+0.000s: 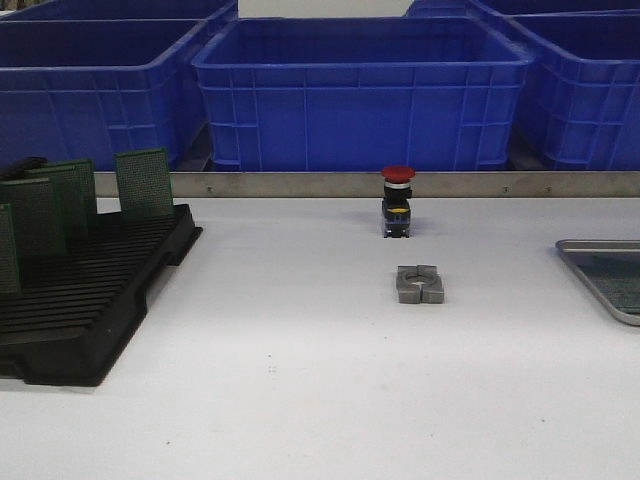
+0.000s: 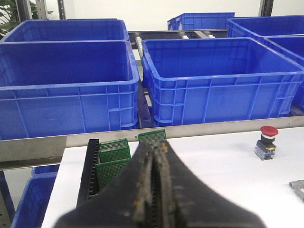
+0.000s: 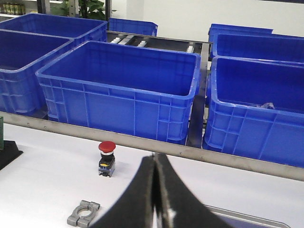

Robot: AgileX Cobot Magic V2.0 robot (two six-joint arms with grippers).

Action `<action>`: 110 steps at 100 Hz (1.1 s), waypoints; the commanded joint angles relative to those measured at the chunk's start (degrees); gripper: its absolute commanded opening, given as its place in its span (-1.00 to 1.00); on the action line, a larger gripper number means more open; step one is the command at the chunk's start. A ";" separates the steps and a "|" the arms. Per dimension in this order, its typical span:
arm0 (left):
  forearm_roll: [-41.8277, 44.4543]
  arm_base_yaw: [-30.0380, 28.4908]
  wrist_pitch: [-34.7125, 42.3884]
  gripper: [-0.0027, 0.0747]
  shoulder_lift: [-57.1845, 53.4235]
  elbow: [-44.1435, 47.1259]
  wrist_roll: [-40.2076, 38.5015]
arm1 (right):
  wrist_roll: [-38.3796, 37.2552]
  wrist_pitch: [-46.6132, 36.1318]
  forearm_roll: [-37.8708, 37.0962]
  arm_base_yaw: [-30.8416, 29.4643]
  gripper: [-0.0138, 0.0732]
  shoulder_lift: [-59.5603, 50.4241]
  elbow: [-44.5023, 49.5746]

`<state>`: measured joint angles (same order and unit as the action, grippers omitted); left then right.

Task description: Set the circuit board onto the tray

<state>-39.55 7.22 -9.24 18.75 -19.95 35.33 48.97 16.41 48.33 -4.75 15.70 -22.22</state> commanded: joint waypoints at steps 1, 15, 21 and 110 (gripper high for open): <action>-0.83 -0.14 4.14 -0.98 0.24 -1.61 -0.37 | 0.55 -3.84 1.17 0.03 -0.84 0.48 -1.56; -0.83 -0.14 4.14 -0.98 0.24 -1.61 -0.37 | 0.55 -3.84 1.17 0.03 -0.84 0.48 -1.56; -0.83 -0.14 4.14 -0.98 0.24 -1.61 -0.37 | 0.55 -3.84 1.17 0.03 -0.84 0.48 -1.56; -0.83 -0.14 5.10 -0.98 0.24 -1.61 -0.37 | 0.55 -3.84 1.17 0.03 -0.84 0.48 -1.56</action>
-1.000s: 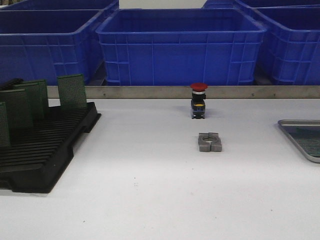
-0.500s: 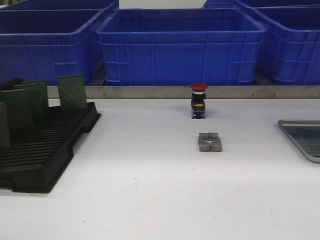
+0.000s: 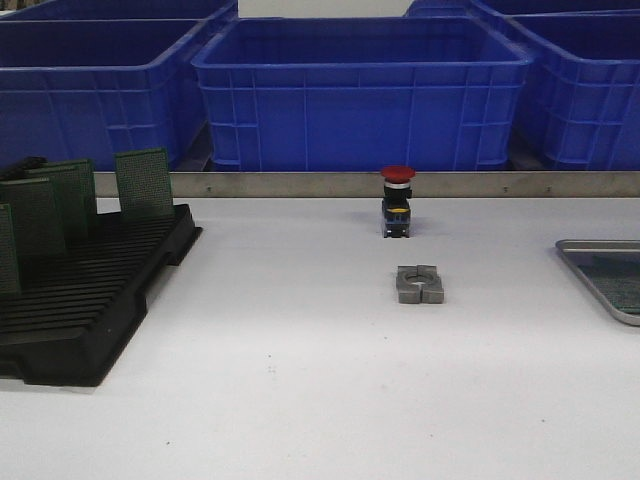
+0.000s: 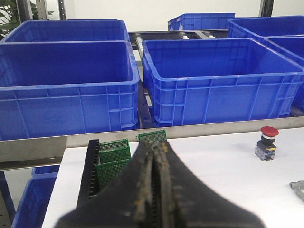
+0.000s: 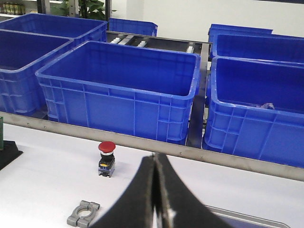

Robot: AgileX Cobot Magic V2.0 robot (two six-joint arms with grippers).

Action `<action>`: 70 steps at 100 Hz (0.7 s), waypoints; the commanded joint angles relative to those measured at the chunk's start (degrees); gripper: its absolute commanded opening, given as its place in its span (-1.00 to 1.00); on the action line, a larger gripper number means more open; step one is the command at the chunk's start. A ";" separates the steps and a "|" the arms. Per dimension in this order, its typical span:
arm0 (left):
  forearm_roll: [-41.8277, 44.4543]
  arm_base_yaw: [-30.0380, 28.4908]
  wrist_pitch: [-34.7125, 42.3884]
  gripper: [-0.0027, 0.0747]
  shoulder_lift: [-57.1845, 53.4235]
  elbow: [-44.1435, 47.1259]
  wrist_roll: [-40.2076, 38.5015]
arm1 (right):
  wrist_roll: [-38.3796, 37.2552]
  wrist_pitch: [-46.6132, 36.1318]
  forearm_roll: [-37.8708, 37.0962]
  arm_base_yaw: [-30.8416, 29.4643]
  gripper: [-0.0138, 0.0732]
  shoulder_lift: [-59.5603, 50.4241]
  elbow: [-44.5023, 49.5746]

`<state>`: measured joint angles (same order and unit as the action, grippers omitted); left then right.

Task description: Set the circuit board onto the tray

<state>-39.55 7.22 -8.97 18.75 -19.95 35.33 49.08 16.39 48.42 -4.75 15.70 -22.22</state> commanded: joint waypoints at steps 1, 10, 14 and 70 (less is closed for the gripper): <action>-0.83 -0.14 4.96 -0.98 0.24 -1.61 -0.37 | 0.44 -3.82 1.08 0.03 -0.84 0.48 -1.56; -1.10 -0.14 4.96 -0.98 0.24 -1.61 -0.37 | 0.44 -3.82 1.08 0.03 -0.84 0.48 -1.56; -1.21 -0.14 4.96 -0.98 0.24 -1.61 -0.37 | 0.44 -3.82 1.08 0.03 -0.84 0.48 -1.56; 42.96 -0.14 9.77 -0.98 0.24 1.55 -39.74 | 0.44 -3.82 1.08 0.03 -0.84 0.48 -1.56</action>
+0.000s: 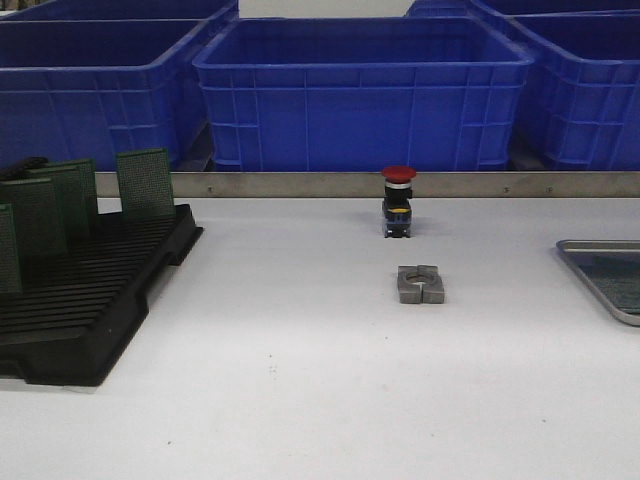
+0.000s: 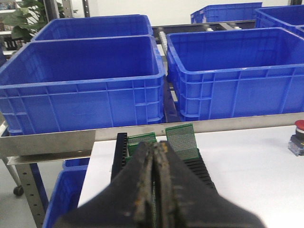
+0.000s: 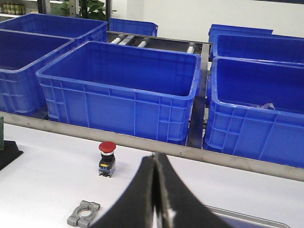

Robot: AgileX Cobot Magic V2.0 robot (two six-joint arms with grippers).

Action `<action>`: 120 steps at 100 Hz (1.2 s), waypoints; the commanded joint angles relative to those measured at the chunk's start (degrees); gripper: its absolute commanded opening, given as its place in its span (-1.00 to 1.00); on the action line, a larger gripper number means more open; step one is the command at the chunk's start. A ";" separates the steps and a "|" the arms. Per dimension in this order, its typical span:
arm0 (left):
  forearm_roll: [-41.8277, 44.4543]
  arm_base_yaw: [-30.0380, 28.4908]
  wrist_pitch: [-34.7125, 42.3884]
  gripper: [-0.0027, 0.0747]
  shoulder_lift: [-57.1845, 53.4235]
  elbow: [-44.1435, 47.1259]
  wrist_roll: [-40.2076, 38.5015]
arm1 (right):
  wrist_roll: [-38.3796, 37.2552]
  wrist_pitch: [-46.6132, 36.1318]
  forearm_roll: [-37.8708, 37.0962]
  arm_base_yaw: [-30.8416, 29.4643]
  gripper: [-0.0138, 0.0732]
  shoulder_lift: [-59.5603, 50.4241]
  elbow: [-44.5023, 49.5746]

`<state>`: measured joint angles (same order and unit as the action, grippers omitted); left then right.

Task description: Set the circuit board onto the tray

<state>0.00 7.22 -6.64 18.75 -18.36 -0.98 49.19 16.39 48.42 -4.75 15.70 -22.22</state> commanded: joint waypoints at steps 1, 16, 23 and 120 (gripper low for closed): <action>3.54 -0.14 8.12 -0.98 0.24 0.38 -3.43 | 0.33 -3.82 1.08 0.03 -0.84 0.48 -1.56; 4.01 -0.14 12.71 -0.98 -1.90 5.25 -3.43 | 0.33 -3.82 1.08 0.03 -0.84 0.48 -1.56; 4.01 -0.14 12.86 -0.98 -4.10 7.51 -3.43 | 0.33 -3.82 1.08 0.03 -0.84 0.48 -1.56; 4.15 -0.14 10.88 -0.98 -20.88 18.68 -4.06 | 0.33 -3.83 1.08 0.03 -0.84 0.54 -1.56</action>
